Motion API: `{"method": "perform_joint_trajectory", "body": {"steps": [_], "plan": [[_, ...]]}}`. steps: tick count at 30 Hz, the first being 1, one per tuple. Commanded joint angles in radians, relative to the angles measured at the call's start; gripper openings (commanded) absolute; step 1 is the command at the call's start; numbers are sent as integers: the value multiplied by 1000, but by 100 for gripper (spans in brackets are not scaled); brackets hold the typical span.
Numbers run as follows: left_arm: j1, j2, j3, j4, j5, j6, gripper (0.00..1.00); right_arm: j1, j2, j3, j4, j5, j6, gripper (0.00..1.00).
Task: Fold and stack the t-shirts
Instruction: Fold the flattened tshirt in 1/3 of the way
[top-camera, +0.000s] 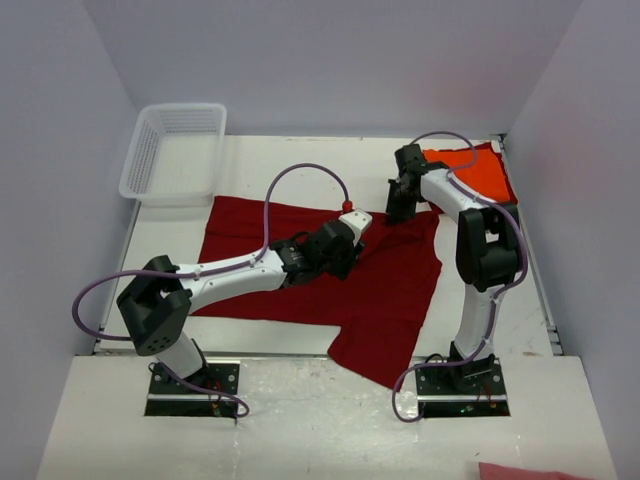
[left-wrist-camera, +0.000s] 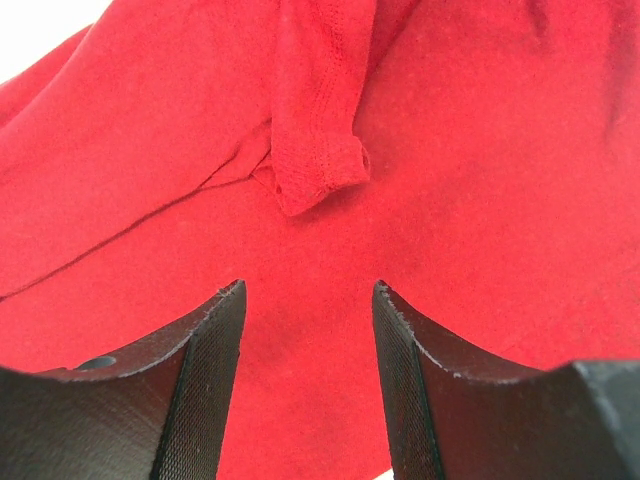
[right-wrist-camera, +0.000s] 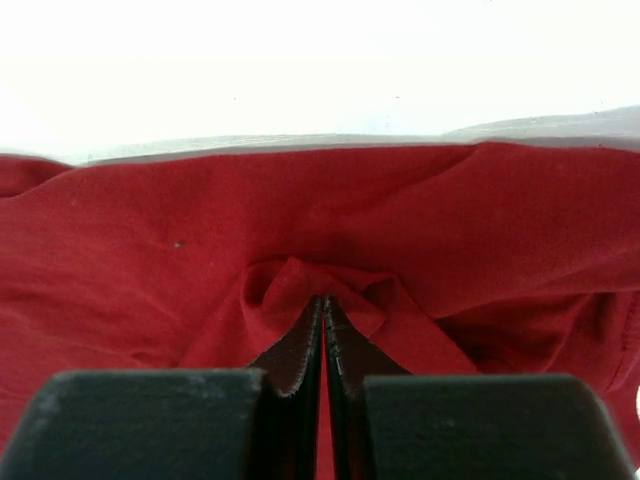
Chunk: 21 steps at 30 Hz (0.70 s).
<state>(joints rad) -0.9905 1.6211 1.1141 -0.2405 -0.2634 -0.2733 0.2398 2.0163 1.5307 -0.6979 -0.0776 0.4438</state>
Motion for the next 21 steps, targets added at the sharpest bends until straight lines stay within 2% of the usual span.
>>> {"method": "perform_joint_trajectory", "body": {"steps": [1, 2, 3, 6, 16, 21], "plan": [[3, 3, -5, 46, 4, 0, 55, -5, -85, -6, 8, 9, 4, 13], [3, 5, -5, 47, 6, 0, 55, -5, -90, -12, 8, 15, 7, 33], [3, 6, -4, 47, 9, -1, 55, -5, -97, -26, 14, 25, 7, 39], [3, 2, -3, 47, 12, 0, 55, -8, -81, -29, 0, 39, 12, 49], [3, -17, -16, 44, 4, 8, 55, -10, -65, -58, 15, 19, 24, 48], [3, -24, -23, 50, 4, 13, 55, -10, -54, -60, 31, 6, 23, 41]]}}
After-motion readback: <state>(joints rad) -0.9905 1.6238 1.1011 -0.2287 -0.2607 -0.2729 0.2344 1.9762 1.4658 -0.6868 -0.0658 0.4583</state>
